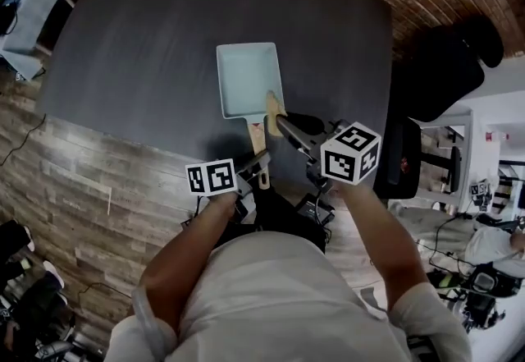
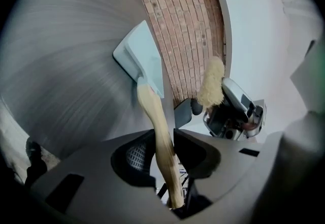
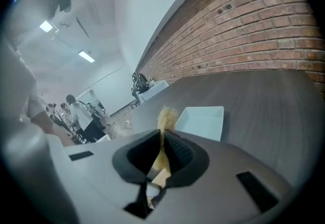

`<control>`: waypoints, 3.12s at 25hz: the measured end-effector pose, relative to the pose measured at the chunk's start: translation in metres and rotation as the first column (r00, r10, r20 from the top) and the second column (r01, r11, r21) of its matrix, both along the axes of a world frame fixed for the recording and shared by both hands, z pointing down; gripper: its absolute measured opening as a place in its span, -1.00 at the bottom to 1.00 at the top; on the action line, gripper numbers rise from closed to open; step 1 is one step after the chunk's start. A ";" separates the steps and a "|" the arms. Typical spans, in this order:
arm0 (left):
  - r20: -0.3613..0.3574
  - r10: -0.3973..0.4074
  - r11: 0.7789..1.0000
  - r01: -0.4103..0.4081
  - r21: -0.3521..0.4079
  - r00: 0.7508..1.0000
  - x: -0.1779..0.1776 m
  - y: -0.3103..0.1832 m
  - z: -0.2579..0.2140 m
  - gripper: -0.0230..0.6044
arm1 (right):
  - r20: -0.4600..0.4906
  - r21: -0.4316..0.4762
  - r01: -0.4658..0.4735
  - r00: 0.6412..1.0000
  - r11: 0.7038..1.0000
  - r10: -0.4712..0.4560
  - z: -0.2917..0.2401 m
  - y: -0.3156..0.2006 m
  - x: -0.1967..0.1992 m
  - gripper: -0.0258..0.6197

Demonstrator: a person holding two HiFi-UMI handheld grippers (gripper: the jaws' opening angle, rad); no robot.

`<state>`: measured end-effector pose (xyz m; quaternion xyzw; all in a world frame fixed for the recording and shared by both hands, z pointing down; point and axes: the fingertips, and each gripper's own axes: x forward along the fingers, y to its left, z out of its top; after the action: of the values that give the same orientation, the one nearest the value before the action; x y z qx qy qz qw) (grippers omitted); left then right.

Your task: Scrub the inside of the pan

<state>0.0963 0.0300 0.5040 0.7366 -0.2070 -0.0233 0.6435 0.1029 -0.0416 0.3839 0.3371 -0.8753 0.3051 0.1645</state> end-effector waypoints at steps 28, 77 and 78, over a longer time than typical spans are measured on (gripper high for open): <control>0.061 0.116 0.989 -0.121 0.088 0.991 -0.008 0.027 -0.001 -0.54 | -0.767 0.112 0.400 0.617 0.910 -0.177 0.105 -0.153 -0.068 -0.82; 0.091 0.313 0.933 -0.324 0.154 0.945 -0.004 0.029 -0.003 -0.46 | -0.647 -0.349 0.805 0.164 0.480 -0.745 0.146 -0.023 -0.092 -0.82; 0.092 0.314 0.933 -0.325 0.154 0.945 -0.004 0.029 -0.003 -0.46 | -0.634 -0.361 0.811 0.148 0.459 -0.759 0.146 -0.020 -0.092 -0.82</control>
<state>0.0924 0.0594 0.5011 0.8121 -0.1031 0.0886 0.5674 0.0113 -0.0619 0.5298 -0.0728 -0.7823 -0.0167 0.6184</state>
